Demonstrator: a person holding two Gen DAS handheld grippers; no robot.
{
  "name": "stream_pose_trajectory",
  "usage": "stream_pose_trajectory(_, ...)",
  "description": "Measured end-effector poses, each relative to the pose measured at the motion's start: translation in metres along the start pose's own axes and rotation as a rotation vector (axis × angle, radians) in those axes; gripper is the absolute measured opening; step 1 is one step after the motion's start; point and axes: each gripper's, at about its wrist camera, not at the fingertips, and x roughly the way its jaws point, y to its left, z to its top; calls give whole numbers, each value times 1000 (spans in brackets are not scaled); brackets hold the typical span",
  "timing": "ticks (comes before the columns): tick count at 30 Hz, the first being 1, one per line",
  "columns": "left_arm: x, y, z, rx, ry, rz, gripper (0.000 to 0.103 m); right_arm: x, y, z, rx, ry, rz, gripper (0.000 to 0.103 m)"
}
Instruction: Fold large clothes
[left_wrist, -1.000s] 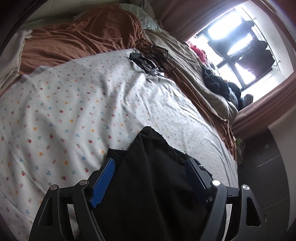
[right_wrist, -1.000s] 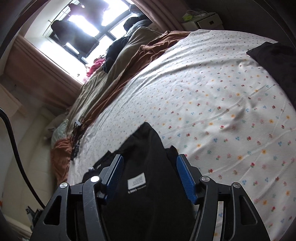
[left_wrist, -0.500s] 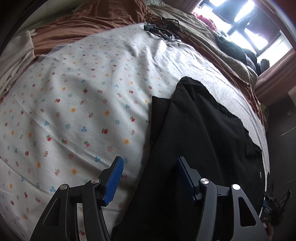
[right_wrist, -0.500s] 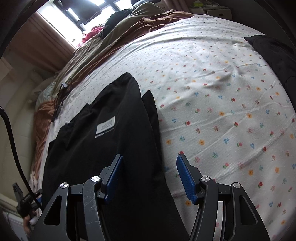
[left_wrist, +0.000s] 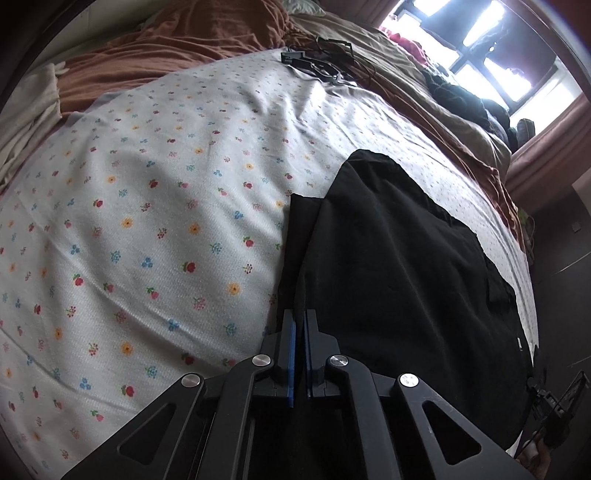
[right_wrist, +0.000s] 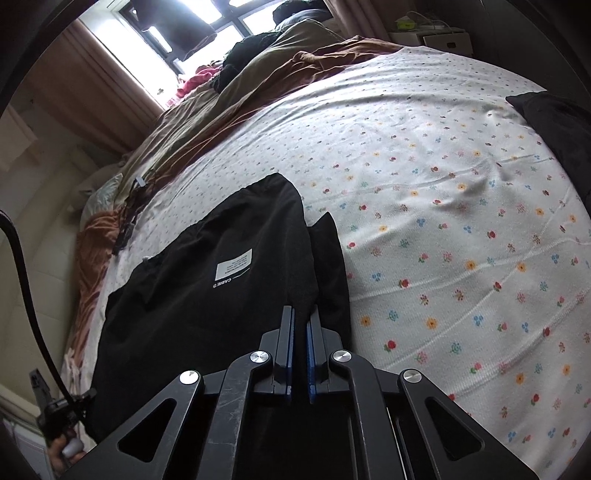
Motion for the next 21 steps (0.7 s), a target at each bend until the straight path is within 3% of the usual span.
stream_pose_trajectory(4,0,3,-1,-12,4,0,3,2,1,-1,20,9,-24,6)
stream_pose_trajectory(7,-6,2,-2,0,14,-4,4,-3,-6,-5,58,26,-72,20)
stream_pose_trajectory(10,-15,10,-3,-33,32,-12,15,-21,-9,-9,65,6,-85,35)
stream_pose_trajectory(15,-38,31,-13,-94,-2,-53,48,-52,3,-16,34,-13,-88,37)
stream_pose_trajectory(21,-41,52,-31,-152,44,-114,51,-66,29,-33,-12,0,-58,37)
